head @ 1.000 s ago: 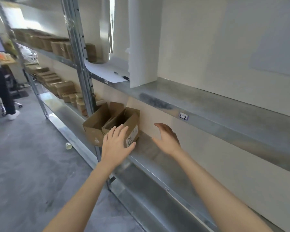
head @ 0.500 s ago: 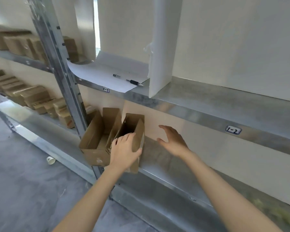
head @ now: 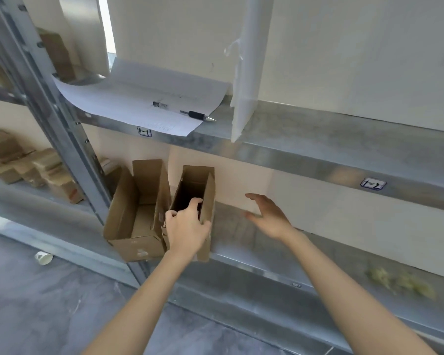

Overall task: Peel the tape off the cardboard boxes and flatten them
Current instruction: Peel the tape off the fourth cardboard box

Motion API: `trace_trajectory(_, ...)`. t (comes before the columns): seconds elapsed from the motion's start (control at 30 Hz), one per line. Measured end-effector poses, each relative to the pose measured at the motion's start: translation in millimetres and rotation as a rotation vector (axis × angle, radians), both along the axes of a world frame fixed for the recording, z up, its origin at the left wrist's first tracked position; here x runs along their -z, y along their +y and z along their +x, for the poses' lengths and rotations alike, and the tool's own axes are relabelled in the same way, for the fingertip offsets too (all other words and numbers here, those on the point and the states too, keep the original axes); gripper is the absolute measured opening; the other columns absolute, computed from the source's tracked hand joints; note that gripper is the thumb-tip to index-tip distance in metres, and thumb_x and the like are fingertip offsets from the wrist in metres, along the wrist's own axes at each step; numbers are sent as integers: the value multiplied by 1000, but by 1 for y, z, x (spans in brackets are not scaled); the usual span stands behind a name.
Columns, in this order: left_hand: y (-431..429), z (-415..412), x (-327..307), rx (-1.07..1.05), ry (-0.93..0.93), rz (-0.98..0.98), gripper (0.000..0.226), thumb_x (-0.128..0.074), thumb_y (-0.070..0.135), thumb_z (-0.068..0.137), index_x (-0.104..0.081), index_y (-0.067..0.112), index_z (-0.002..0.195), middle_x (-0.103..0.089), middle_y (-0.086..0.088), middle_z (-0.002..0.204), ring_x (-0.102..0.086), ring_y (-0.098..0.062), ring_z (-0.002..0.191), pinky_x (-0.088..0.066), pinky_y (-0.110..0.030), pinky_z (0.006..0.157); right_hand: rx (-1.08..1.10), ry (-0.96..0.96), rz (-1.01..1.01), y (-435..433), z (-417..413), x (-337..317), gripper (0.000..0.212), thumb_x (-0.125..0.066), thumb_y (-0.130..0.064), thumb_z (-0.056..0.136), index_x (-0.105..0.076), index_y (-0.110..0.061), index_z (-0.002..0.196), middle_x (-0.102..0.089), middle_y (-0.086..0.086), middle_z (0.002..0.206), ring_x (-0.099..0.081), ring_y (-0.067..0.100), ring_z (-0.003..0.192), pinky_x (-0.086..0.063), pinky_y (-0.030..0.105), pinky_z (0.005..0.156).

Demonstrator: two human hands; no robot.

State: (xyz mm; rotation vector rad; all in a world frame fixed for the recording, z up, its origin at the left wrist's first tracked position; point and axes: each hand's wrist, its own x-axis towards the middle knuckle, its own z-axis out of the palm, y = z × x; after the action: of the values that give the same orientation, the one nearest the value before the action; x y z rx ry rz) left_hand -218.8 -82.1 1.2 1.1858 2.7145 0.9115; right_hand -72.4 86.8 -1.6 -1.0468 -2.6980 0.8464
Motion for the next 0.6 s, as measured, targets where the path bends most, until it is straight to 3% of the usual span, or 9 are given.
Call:
trace_trajectory(0.17, 0, 10, 4, 162, 21, 8, 50, -65, 21, 84, -55, 32, 133, -64, 12, 84, -63, -7, 89, -23, -25, 99, 8, 89, 39, 5, 2, 1, 56, -55, -35, 96, -34, -28, 146, -27, -4, 155, -29, 18, 142, -30, 40, 114)
trace_trajectory(0.3, 2, 24, 6, 312, 56, 22, 51, -64, 21, 83, -55, 36, 131, -66, 15, 89, -61, -2, 91, -17, -19, 98, 63, 172, 75, 14, 21, 3, 66, -67, -33, 88, -34, -36, 145, -10, -10, 160, -25, 17, 143, -34, 42, 112)
trace_trajectory(0.43, 9, 24, 9, 515, 105, 35, 48, -63, 27, 84, -55, 39, 130, -66, 18, 92, -55, -1, 94, -19, -25, 105, 49, 166, 79, 22, 44, -1, 84, -79, -31, 79, -30, -40, 147, 8, -19, 158, -18, 14, 145, -38, 34, 108)
trace_trajectory(0.5, 15, 19, 8, 580, 135, 19, 46, -64, 29, 86, -56, 41, 129, -67, 20, 94, -50, -2, 96, -18, -27, 107, 39, 142, 65, 27, 54, -1, 75, -81, -34, 76, -42, -37, 140, 2, -18, 158, -18, 13, 145, -39, 35, 108)
trace_trajectory(0.6, 26, 15, 8, 605, 167, 13, 42, -64, 32, 83, -61, 39, 124, -69, 21, 90, -49, -6, 97, -17, -28, 104, 26, 126, 25, 33, 71, 1, 40, -79, -34, 79, -61, -24, 114, -14, -9, 157, -22, 14, 144, -36, 35, 109)
